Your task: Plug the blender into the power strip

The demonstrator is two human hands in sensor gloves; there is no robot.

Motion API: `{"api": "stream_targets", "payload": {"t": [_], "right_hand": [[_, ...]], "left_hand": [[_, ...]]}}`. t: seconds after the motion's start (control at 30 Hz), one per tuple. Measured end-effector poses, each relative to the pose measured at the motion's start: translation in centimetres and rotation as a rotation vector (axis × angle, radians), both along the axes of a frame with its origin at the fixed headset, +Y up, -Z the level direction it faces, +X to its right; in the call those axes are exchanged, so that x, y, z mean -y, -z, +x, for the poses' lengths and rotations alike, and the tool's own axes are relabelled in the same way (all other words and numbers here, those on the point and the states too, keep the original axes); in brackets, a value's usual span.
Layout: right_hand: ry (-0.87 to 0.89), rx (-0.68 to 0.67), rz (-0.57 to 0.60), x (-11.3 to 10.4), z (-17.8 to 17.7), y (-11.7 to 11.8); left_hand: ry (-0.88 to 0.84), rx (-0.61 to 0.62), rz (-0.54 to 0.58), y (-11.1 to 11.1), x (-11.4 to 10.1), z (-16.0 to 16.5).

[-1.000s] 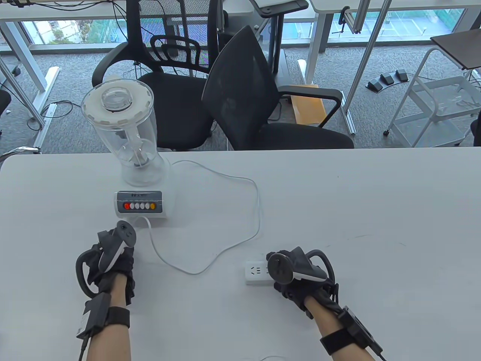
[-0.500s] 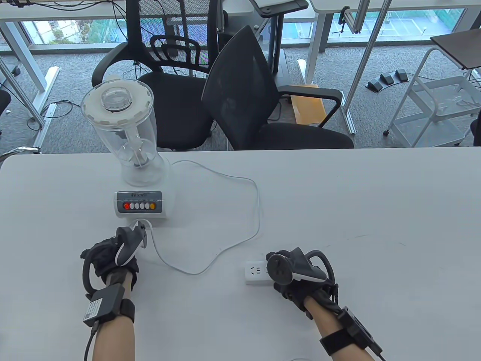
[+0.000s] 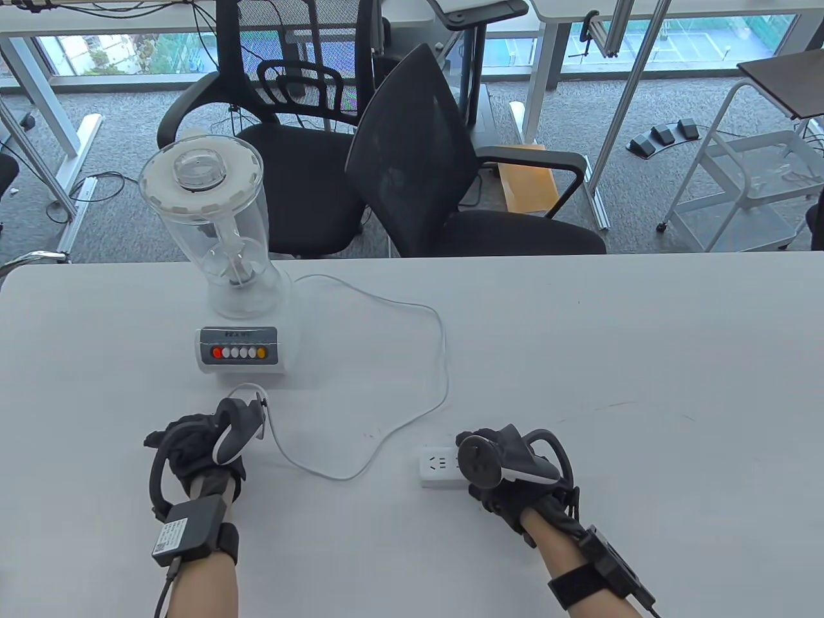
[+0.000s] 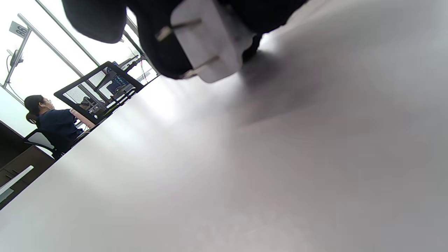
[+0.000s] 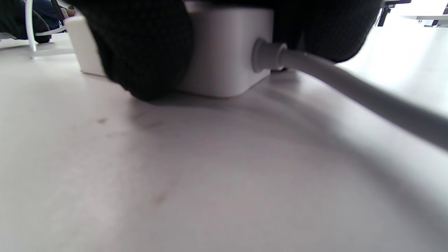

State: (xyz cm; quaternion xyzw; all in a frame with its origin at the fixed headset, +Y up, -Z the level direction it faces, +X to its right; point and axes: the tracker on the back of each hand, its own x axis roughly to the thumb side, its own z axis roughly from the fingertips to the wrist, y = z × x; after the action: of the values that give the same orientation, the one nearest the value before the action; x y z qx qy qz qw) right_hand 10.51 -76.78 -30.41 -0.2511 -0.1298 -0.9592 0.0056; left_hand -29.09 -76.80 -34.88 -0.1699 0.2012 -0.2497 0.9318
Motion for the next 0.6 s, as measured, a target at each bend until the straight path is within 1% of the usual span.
{"api": "stream_targets", "payload": {"t": [0.03,0.1,0.23,0.27,0.3,0.37,0.43,0.47,0.6], "right_hand": [[0.001,0.0,0.0,0.0,0.0,0.0],[0.002,-0.001,-0.001,0.0,0.0,0.0],[0.006,0.0,-0.003,0.1,0.1,0.0],[0.006,0.0,-0.003,0.1,0.1,0.0],[0.006,0.0,-0.002,0.1,0.1,0.0],[0.009,0.001,-0.004,0.1,0.1,0.0],[0.012,0.002,-0.004,0.1,0.2,0.0],[0.014,0.003,-0.004,0.1,0.2,0.0],[0.018,0.005,-0.002,0.2,0.2,0.0]], "left_hand": [[-0.056,-0.013,0.0,-0.1,-0.7,-0.1],[-0.172,-0.039,0.048,-0.6,-2.0,-0.2],[-0.384,-0.014,0.136,-1.5,-5.4,0.1],[-0.436,-0.009,0.153,-1.6,-6.0,0.2],[-0.525,0.0,0.18,-1.9,-6.8,0.4],[-0.624,0.029,0.222,-2.2,-7.9,0.9],[-0.686,0.064,0.243,-2.4,-8.6,1.6],[-0.713,0.102,0.23,-2.4,-8.9,2.0],[-0.804,0.181,0.239,-2.9,-9.3,3.8]]}}
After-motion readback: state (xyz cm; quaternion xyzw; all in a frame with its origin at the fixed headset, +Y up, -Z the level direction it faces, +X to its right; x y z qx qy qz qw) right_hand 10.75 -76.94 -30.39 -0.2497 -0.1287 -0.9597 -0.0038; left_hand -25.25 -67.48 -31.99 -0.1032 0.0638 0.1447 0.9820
